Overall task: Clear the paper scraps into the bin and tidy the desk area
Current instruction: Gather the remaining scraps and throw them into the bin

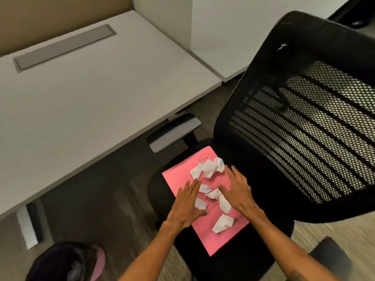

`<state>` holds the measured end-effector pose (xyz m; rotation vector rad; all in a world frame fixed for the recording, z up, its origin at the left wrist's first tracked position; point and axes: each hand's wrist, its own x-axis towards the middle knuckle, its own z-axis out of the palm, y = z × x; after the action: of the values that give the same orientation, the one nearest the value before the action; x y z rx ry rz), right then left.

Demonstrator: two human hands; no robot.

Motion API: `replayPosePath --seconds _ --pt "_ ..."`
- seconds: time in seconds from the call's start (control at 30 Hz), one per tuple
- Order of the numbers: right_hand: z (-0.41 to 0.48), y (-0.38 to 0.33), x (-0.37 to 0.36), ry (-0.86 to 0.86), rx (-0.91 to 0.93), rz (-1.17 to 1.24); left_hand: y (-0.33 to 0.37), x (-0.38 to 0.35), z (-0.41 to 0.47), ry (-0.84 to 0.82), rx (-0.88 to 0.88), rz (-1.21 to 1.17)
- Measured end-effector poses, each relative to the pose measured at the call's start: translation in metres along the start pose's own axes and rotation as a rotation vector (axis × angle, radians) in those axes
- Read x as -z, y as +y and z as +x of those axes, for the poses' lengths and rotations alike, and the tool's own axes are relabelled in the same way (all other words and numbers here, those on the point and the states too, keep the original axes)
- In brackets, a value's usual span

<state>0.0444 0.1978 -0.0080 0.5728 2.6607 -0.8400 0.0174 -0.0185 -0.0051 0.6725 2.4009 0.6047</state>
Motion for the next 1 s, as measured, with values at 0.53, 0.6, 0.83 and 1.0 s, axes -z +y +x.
replayPosePath --seconds 0.53,0.6,0.83,1.0 --pt "0.104 0.017 0.0 -0.23 0.132 -0.01 -0.017 0.007 0.104 -0.03 -0.119 0.171" --pt "0.107 0.017 -0.004 -0.224 0.129 -0.028 -0.016 0.007 0.11 0.04 -0.1 0.062" --pt "0.107 0.018 -0.022 -0.123 0.159 -0.142 0.0 -0.003 0.131 0.1 -0.053 0.141" --pt "0.095 0.025 -0.02 0.008 0.086 -0.096 0.006 -0.009 0.142 0.1 -0.007 0.174"
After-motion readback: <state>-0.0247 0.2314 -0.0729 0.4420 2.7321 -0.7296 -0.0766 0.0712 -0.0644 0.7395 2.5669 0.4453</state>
